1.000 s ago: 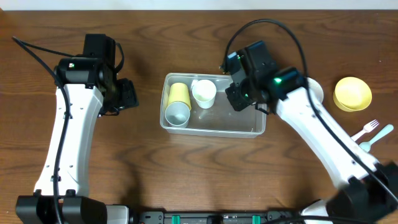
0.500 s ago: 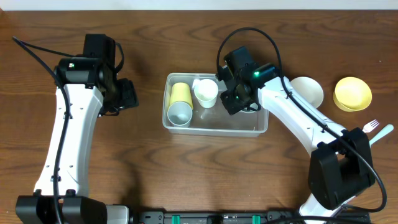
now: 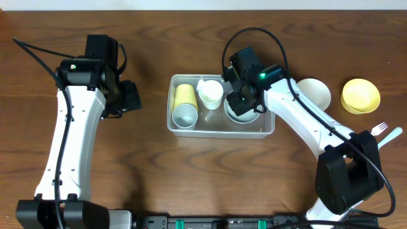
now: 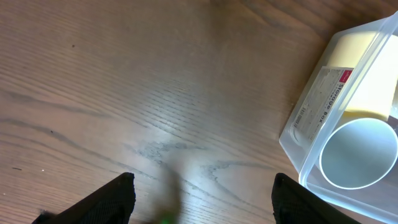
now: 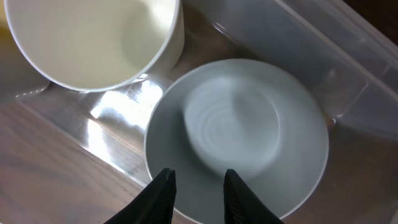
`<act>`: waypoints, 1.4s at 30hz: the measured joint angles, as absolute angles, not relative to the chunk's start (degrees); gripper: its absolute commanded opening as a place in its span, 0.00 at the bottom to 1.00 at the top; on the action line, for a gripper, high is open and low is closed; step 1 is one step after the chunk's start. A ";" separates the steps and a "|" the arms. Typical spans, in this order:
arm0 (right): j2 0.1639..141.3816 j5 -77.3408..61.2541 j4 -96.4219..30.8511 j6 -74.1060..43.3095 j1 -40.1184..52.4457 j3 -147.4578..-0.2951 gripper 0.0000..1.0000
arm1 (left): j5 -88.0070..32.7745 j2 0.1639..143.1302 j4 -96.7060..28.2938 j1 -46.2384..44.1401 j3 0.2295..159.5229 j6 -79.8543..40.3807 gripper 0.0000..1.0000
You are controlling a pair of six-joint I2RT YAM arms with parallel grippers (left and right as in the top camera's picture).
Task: Pack container
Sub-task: 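Carry grey bowl with right gripper into the container and lower it, then open right gripper and lift it out of the container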
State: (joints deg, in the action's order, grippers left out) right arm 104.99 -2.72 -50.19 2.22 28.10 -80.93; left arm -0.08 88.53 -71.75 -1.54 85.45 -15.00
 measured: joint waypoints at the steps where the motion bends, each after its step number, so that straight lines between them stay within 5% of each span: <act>1: 104.99 -2.72 -50.22 2.22 28.10 -80.93 0.27 | -0.08 88.53 -71.75 -1.54 85.45 -15.00 0.71; 10: 104.99 -1.50 -51.55 0.97 27.94 -81.56 0.34 | -0.08 88.53 -71.75 -1.54 85.45 -15.00 0.71; 11: 104.95 -1.15 -52.64 0.12 27.81 -82.32 0.43 | -0.08 88.53 -71.77 -1.54 85.45 -15.00 0.71; 12: 104.90 -0.69 -54.28 -0.84 27.53 -83.74 0.65 | -0.10 88.53 -71.77 -1.54 85.45 -15.00 0.71; 14: 103.94 0.34 -56.45 -1.80 26.44 -87.00 0.82 | -0.10 88.53 -71.77 -1.54 85.45 -15.00 0.71; 20: 95.98 3.05 -57.93 -4.27 18.11 -95.81 0.78 | -0.10 88.53 -71.75 -1.54 85.45 -15.00 0.71; 27: 95.59 3.99 -63.51 -3.29 4.38 -96.64 0.85 | -0.10 88.53 -71.75 -1.54 85.45 -15.00 0.71; 32: 103.92 3.66 -65.54 0.27 1.89 -93.14 0.95 | -0.10 88.53 -71.75 -1.54 85.45 -15.00 0.72; 42: 116.95 3.42 -64.64 1.98 1.61 -91.15 0.93 | -0.08 88.53 -71.75 -1.54 85.45 -15.00 0.71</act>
